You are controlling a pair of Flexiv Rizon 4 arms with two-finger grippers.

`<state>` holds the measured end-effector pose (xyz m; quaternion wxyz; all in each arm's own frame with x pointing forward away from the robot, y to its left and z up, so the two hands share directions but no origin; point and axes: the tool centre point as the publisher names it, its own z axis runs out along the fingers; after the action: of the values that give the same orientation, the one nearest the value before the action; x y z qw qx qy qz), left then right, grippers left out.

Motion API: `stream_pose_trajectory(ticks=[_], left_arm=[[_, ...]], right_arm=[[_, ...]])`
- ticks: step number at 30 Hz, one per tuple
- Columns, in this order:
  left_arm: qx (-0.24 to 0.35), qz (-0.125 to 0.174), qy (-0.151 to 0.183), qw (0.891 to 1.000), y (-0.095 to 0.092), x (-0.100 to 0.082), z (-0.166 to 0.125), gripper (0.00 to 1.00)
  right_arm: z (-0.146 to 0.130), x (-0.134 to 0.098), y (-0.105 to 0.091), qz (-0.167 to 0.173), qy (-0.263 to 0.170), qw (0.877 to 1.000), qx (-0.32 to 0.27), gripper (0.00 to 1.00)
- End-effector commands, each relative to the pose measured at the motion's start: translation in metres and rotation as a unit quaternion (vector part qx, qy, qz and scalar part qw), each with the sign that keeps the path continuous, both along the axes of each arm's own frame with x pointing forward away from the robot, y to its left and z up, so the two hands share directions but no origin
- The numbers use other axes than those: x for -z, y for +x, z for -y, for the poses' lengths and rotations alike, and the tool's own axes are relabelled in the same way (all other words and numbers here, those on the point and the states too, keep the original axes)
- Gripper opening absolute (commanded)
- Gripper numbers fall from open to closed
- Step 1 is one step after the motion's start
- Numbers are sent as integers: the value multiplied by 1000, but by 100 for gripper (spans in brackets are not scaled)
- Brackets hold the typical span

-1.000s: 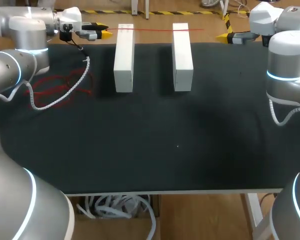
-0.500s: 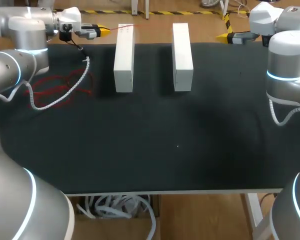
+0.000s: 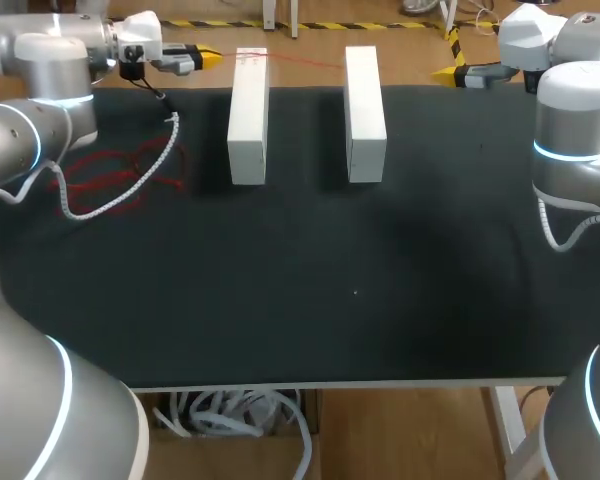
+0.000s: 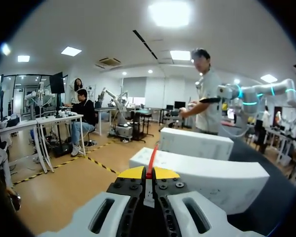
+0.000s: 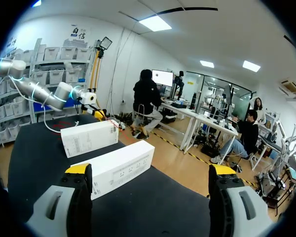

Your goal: Grab the tape and strap the tape.

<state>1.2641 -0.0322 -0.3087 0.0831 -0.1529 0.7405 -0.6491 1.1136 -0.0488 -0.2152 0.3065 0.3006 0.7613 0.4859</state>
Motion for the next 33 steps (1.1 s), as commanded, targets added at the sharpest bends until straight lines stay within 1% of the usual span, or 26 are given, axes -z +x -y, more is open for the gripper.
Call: stream_pose_trajectory(ticks=[1,8,10,12,15,18,21,22,24,28,30,31,33], left_arm=[[152,-8,-43,987,8,-13,-5,0],[121,34,-91,988,6,-56,-12,0],[121,49,-95,987,0,-66,-13,0],[123,59,-99,986,-9,-75,-12,0],[134,70,-89,985,-27,-85,-8,0],[137,78,-67,985,-42,-98,1,0],[131,86,-58,986,-55,-114,10,0],[128,94,-53,986,-61,-121,13,0],[120,99,-46,987,-66,-127,17,0],[95,104,-6,990,-81,-141,28,0],[81,103,5,991,-86,-147,32,0],[75,101,6,992,-88,-150,34,0],[72,107,8,992,-96,-159,40,0]], right_arm=[[0,0,0,0,0,1000,0,100],[0,0,0,0,0,1000,0,100],[0,0,0,0,0,1000,0,100],[0,0,0,0,0,1000,0,100],[0,0,0,0,0,1000,0,100],[0,0,0,0,0,1000,0,100],[0,0,0,0,0,1000,0,100],[0,0,0,0,0,1000,0,100],[0,0,0,0,0,1000,0,100],[0,0,0,0,0,1000,0,100],[0,0,0,0,0,1000,0,100],[0,0,0,0,0,1000,0,100],[0,0,0,0,0,1000,0,100]])
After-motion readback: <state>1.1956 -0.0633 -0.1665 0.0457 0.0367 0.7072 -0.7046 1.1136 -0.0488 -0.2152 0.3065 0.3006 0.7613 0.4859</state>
